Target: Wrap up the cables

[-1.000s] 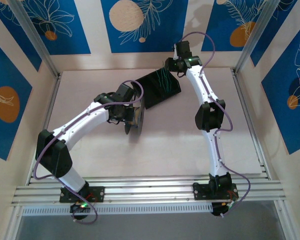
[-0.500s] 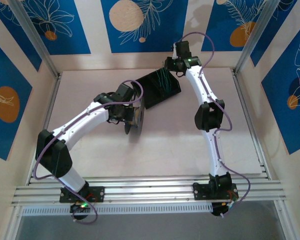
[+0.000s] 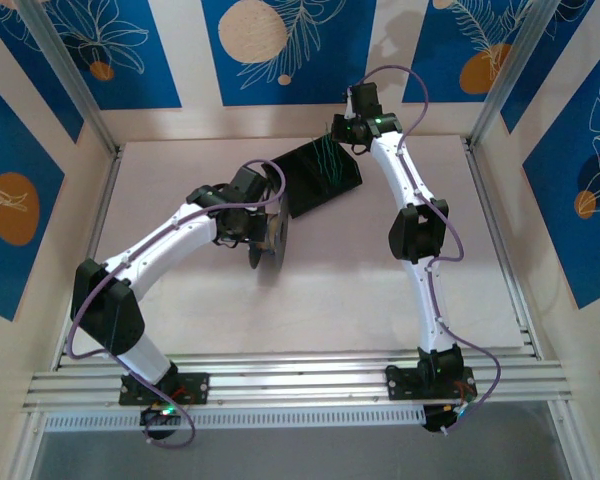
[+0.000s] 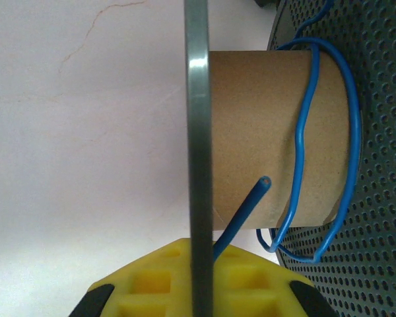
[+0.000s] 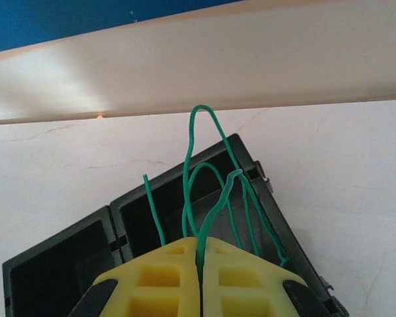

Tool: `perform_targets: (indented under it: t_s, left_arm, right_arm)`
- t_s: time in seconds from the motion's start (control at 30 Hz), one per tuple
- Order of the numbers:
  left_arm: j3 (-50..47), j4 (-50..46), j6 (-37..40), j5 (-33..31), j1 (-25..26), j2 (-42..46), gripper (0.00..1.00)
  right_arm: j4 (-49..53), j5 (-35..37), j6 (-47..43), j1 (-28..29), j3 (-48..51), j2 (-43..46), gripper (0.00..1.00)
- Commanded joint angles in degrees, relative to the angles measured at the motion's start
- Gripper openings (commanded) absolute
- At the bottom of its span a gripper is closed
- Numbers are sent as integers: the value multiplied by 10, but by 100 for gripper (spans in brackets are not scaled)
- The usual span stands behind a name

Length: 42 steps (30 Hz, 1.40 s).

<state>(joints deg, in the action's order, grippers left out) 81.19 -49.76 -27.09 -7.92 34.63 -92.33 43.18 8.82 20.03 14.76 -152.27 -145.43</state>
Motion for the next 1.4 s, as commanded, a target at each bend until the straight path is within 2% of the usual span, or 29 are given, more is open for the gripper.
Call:
perform_targets:
  t_s: [0.0, 0.03, 0.13, 0.33, 0.6, 0.9, 1.07, 1.17, 1.37]
  left_arm:
    - [17, -4, -12, 21, -8, -6, 0]
    - [18, -4, -13, 22, -7, -6, 0]
    - [18, -3, -15, 22, -7, -10, 15]
    - [18, 2, -23, 24, -8, -13, 35]
    - [21, 7, -31, 27, -9, -6, 52]
    - [20, 17, -37, 33, -13, 21, 74]
    - [25, 11, -35, 29, -17, 28, 95]
    - [27, 6, -34, 24, -18, 32, 98]
    - [32, -1, -35, 20, -21, 49, 97]
  right_arm:
    - [10, 47, -18, 10, -21, 36, 0]
    - [10, 64, -24, 13, -20, 46, 0]
    - [6, 109, -42, 23, -20, 76, 0]
    - [-7, 137, -59, 37, -17, 135, 0]
    - [11, 151, -62, 43, 2, 202, 0]
    - [15, 117, -34, 35, 137, 333, 0]
    - [-10, 91, -15, 25, 250, 418, 0]
    - [-24, 77, -4, 15, 304, 456, 0]
    - [-36, 57, 12, 1, 366, 498, 0]
